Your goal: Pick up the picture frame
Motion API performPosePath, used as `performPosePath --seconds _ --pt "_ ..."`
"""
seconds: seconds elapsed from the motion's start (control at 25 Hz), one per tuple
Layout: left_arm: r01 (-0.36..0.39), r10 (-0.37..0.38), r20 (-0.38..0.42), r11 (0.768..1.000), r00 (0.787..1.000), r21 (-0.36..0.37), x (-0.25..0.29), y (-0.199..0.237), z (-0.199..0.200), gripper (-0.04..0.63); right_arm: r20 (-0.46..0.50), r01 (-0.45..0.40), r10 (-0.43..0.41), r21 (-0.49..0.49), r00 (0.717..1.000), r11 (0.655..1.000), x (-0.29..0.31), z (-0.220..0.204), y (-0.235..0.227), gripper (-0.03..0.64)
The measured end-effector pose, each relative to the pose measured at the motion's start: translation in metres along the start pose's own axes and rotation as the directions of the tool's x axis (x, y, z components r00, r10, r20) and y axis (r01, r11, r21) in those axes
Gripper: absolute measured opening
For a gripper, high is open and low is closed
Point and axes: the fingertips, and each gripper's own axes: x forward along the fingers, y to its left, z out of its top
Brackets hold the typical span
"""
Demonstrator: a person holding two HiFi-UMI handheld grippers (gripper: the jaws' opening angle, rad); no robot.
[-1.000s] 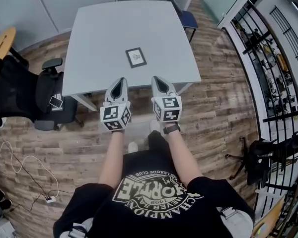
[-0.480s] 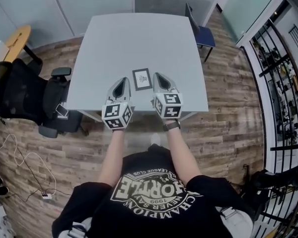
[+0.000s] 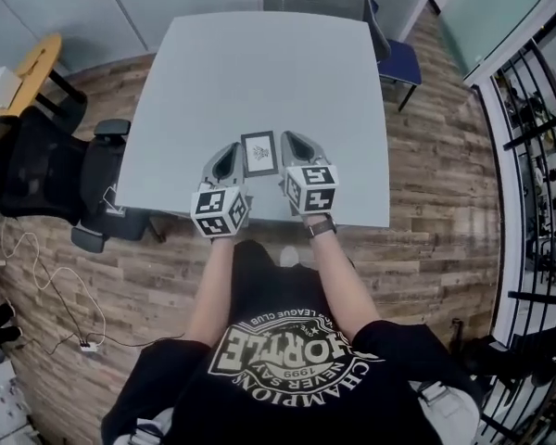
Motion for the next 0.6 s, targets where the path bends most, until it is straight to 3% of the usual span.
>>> performPosePath --seconds 0.32,0.6 --pt "0.019 -0.033 -0.139 0.994 0.99 -0.107 0.055 0.041 -0.057 0.006 -0.15 -0.032 0.035 0.02 0.988 0.999 0.072 -0.05 -0.017 -0.002" --pt "-0.012 -0.018 -0.282 0.995 0.959 -0.104 0.099 0.074 -0.111 0.006 -0.263 0.012 -0.002 0.035 0.965 0.999 0.114 -0.103 -0.048 -0.002"
